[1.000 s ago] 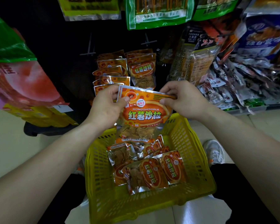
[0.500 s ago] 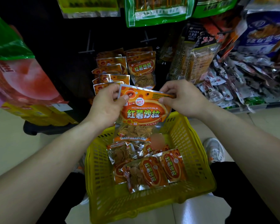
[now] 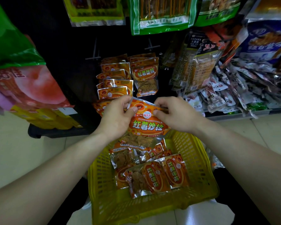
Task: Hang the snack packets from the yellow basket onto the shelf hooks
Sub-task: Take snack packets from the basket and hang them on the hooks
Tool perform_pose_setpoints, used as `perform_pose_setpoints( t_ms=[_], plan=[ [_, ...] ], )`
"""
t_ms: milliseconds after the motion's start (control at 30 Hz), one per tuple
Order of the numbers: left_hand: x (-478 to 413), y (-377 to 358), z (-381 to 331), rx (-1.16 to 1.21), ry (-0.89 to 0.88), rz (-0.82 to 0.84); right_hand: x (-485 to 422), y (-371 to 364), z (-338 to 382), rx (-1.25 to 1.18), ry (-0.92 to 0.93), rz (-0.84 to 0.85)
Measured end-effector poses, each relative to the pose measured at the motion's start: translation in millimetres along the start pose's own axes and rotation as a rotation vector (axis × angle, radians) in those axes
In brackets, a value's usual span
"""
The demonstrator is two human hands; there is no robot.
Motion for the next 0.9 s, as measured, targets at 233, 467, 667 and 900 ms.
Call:
perform_pose_setpoints(
  t_ms=[233, 467, 667, 900],
  plan=[
    [2.6, 6.3, 3.2, -0.017, 0.009, -0.021, 0.0, -3.6, 11.1, 0.001, -0.009, 0.013],
    [3.9, 20.2, -7.2, 0.079, -0.012, 0.018, 0.4, 7.8, 30.2, 0.238, -0.047, -0.156],
    [-1.4, 44.1, 1.5, 0.083, 0.028, -0.016, -16.4, 56.5, 31.1, 0.521, 0.002, -0.305],
    [-21.7, 22.6, 31.6, 0.005, 0.171, 0.040, -69.4, 60.2, -21.6, 0.653, -0.045, -0.283]
  ],
)
Point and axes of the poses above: each hand's wrist, its own x-axis away from the middle knuckle, its own y-axis out of the back of the hand, z = x × y, the point moved 3 cm from there along -x, towards the middle knuckle, and after that the axes turned 8 degrees about y, right-handed, at the moved point
